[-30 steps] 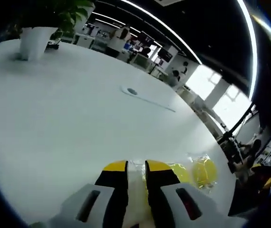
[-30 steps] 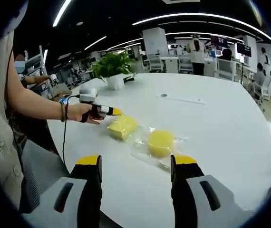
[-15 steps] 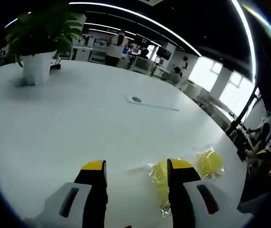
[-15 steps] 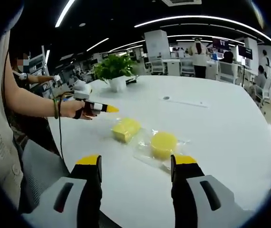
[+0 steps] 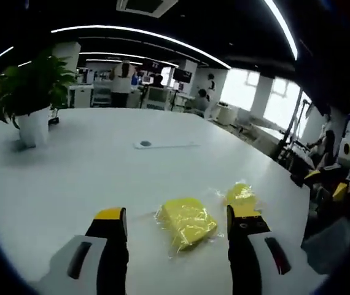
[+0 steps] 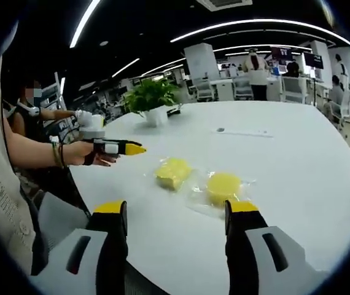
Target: Compare the silicone blocks by pressing each to a similar depth, holding the contact briefly, and releasing to observe deformation and rebound differences across the visible hardness samples.
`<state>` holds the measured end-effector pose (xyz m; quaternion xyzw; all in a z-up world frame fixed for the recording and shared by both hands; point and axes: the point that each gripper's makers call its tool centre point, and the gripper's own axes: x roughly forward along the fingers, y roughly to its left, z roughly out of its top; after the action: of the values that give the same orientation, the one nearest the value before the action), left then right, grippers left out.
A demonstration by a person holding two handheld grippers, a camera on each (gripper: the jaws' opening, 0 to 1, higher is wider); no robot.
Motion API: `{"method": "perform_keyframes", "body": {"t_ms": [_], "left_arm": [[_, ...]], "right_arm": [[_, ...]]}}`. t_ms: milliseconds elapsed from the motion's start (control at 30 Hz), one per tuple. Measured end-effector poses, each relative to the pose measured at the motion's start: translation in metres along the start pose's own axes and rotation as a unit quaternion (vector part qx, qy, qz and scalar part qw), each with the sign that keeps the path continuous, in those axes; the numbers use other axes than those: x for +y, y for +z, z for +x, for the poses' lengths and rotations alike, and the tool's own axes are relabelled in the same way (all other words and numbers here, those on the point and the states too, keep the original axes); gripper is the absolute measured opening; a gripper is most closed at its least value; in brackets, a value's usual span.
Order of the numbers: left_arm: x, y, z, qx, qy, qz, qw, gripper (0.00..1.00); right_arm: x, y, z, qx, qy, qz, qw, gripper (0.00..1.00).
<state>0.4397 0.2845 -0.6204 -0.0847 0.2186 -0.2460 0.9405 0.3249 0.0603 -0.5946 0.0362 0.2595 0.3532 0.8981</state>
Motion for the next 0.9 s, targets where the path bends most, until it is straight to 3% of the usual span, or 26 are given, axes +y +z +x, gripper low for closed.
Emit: {"method": "perform_keyframes", "body": {"t_ms": [100, 233, 500, 900], "left_arm": [[-0.006, 0.005, -0.010, -0.027, -0.005, -0.012, 0.9996, 0.71], [-0.014, -0.003, -0.026, -0.017, -0.005, -0.008, 0.9998, 0.72], [-0.023, -0.012, -0.057, -0.003, 0.000, -0.005, 1.0000, 0.70], [-0.056, -0.023, -0.088, 0.028, -0.038, 0.065, 0.9968, 0.66]], "right_arm": [[0.006, 0.000, -0.001, -0.005, 0.006, 0.005, 1.0000, 0.57], [0.012, -0.003, -0.001, -0.008, 0.012, 0.012, 0.9998, 0.62], [0.016, -0.011, -0.004, -0.007, 0.007, 0.009, 0.9999, 0.62], [0.022, -0.015, -0.010, -0.018, 0.009, 0.039, 0.9990, 0.61]]}}
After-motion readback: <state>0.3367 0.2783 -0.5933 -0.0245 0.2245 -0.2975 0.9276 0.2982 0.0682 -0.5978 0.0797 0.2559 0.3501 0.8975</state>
